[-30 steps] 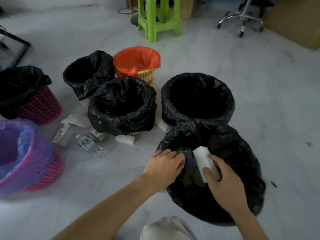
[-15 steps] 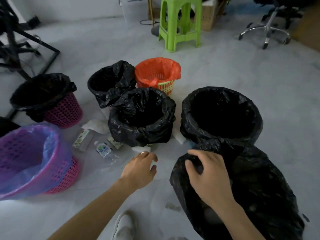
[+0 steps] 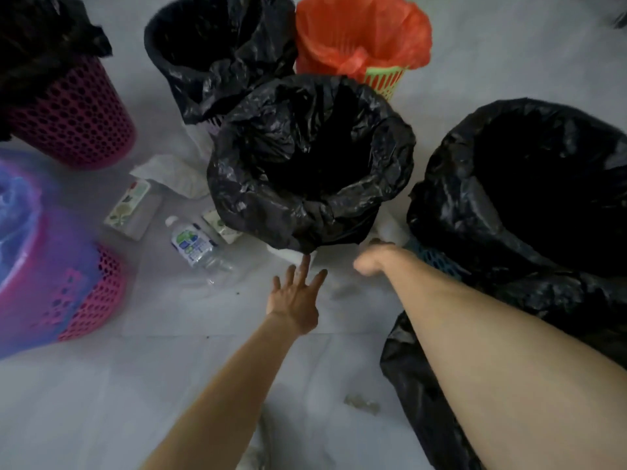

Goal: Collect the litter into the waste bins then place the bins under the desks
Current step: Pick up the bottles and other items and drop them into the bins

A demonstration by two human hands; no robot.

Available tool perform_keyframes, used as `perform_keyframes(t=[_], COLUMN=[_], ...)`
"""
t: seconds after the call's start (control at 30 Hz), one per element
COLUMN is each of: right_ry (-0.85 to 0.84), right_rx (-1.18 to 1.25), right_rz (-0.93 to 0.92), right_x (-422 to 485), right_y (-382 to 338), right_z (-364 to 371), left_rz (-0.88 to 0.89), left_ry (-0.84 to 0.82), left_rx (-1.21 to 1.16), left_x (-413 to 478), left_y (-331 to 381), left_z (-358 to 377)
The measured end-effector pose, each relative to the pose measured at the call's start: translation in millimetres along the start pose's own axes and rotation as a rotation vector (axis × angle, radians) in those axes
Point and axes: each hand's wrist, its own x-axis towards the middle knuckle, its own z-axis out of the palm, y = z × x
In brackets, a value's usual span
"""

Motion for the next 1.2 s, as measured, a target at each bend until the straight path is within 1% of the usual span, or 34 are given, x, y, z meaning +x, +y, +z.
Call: perform_keyframes(t=[0.1,0.2,0.3,0.37,0.43,0.53,0.6,0.67,0.77,0.87,0.93,1.0,1.1,1.13,1.2], right_ry=[0.131,0.191,0.214,0.274,0.311,0.308,0.377,0.375,0.316,0.247,0.265,0.32,0.421,0.421,0.356], right_rx=[0.166,0.236,0.239,0.188,0.161,0.227,0.207,0.163,0.164,0.088,0.069,0.1,0.171,0.176,0.141], right_rz=[0.144,0.158,0.16,0.175,0.202,0.276,0.273,0.257,0.239,0.208,0.203,0.198,0.262,0.269,0.242], right_x=[30.1,46.6,58.0,60.3,59.5,55.7,52.3,48.7,45.1,45.5,43.4,39.8,35.2,34.5,32.8], right_y=[4.3,6.6,10.6,13.3,12.4,9.8,8.1,6.7,6.7,7.4,5.2,1.2,-4.3,-4.6,-2.7], right_z=[17.5,24.3,28.5,32.7,35.1,37.9,38.9,37.0,35.8,34.7,34.0,36.2,42.5,44.6,47.5], left_rz=[-0.002,-0.018,-0.02,-0.027,-0.05,-0.1,-0.145,-0.183,-0.24,-0.28,-0.302,-0.327,-0.362,-0.372,-0.384], left_ry=[0.0,0.022,0.093,0.122,0.115,0.078,0.046,0.007,-0.035,-0.061,-0.062,-0.059,-0.017,-0.004,0.023], left_rx=[0.025,0.073,0.083,0.085,0.064,-0.003,-0.026,-0.026,-0.039,-0.106,-0.16,-0.255,-0.343,-0.353,-0.364], left_x=[13.2,20.7,21.2,16.5,10.4,-4.3,-16.8,-27.7,-37.8,-44.7,-51.7,-57.3,-67.7,-71.1,-77.1], left_y=[-10.4,-19.7,-17.6,-13.7,-11.9,-7.1,-4.2,-4.5,-12.9,-20.5,-25.3,-30.0,-36.1,-37.1,-39.2], left_z=[4.3,4.3,7.1,8.1,7.1,5.8,5.9,9.7,15.0,20.3,17.5,15.0,6.4,3.2,-4.0])
